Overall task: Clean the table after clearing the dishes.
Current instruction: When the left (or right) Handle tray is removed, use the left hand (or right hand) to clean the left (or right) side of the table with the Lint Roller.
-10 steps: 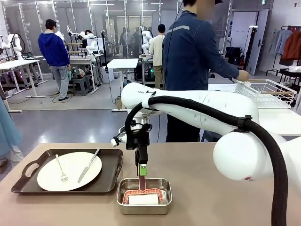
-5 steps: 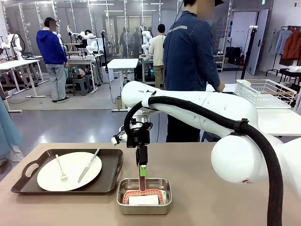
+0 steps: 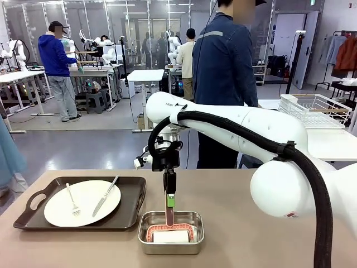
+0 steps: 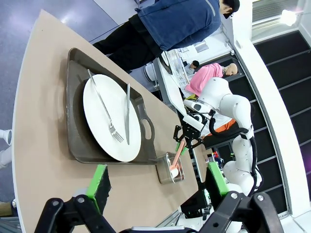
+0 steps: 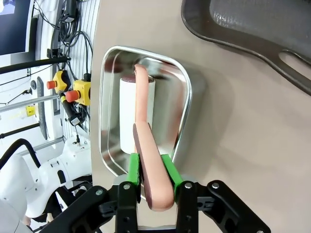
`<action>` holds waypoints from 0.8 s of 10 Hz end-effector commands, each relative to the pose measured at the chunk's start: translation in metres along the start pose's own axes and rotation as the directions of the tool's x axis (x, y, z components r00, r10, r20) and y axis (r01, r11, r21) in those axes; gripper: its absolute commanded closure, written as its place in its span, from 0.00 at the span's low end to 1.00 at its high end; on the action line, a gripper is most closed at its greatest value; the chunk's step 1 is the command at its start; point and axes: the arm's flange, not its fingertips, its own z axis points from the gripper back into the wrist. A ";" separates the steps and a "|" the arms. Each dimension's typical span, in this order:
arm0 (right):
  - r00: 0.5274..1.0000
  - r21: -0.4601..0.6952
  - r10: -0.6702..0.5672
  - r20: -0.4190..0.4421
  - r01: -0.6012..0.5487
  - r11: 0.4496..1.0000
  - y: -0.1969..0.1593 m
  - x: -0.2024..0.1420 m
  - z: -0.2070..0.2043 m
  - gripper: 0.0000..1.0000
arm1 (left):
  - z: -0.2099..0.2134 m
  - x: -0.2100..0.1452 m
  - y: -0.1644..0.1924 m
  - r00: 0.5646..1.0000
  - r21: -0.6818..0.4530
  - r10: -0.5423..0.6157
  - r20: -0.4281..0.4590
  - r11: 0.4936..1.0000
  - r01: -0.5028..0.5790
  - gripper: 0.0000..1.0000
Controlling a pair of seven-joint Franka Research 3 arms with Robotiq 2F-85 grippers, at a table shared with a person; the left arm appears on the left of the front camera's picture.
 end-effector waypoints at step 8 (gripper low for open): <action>0.814 -0.015 -0.317 0.487 0.371 0.929 0.155 -0.210 -0.021 1.00 | 0.002 -0.001 -0.001 1.000 -0.002 -0.005 0.002 1.000 0.005 0.00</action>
